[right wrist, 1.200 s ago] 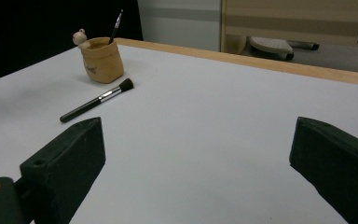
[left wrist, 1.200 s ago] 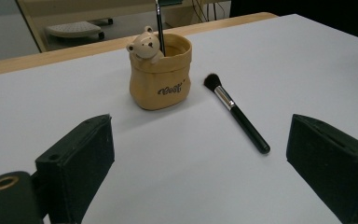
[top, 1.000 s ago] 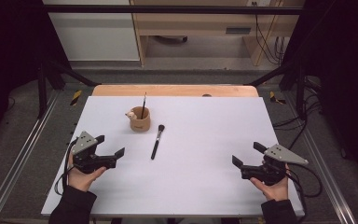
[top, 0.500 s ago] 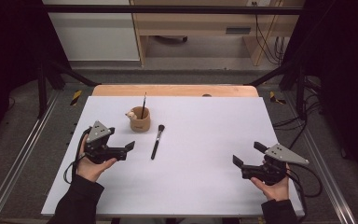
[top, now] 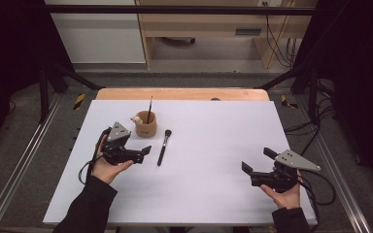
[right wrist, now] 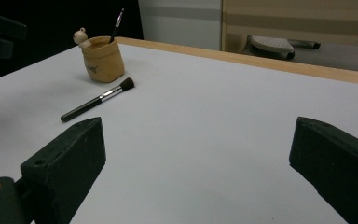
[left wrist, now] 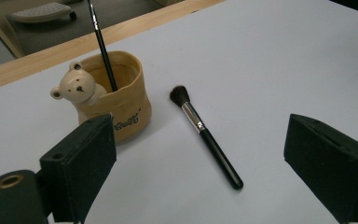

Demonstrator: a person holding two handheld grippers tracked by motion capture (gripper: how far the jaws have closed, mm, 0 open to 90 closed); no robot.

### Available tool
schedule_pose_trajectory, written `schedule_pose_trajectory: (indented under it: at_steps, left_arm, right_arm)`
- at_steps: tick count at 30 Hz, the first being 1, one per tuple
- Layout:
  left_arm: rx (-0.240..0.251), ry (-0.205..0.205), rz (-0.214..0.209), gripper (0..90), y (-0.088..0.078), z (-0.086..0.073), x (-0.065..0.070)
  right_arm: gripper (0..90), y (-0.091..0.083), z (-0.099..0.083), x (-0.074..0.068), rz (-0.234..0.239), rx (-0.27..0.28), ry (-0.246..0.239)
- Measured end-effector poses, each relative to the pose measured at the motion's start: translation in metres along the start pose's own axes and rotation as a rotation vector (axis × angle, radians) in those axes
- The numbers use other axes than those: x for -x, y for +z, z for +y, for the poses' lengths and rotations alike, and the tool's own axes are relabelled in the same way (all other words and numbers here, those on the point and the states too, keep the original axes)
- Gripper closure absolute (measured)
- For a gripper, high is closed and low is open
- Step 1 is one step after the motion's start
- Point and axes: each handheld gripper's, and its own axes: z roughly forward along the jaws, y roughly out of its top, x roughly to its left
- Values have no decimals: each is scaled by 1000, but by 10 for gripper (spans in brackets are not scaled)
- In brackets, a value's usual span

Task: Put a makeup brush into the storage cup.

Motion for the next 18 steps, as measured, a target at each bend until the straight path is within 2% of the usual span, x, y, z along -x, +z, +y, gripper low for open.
schedule_pose_trajectory:
  at_steps: [12, 18]
  left_arm:
    - [-79, 15, -26, 105, 30, 5, 12]
    - [-122, 14, -23, 126, 44, 7, 14]
  right_arm:
    - [42, 2, 0, -2, 3, -6, 0]
    - [42, 3, 0, -2, 4, -8, -3]
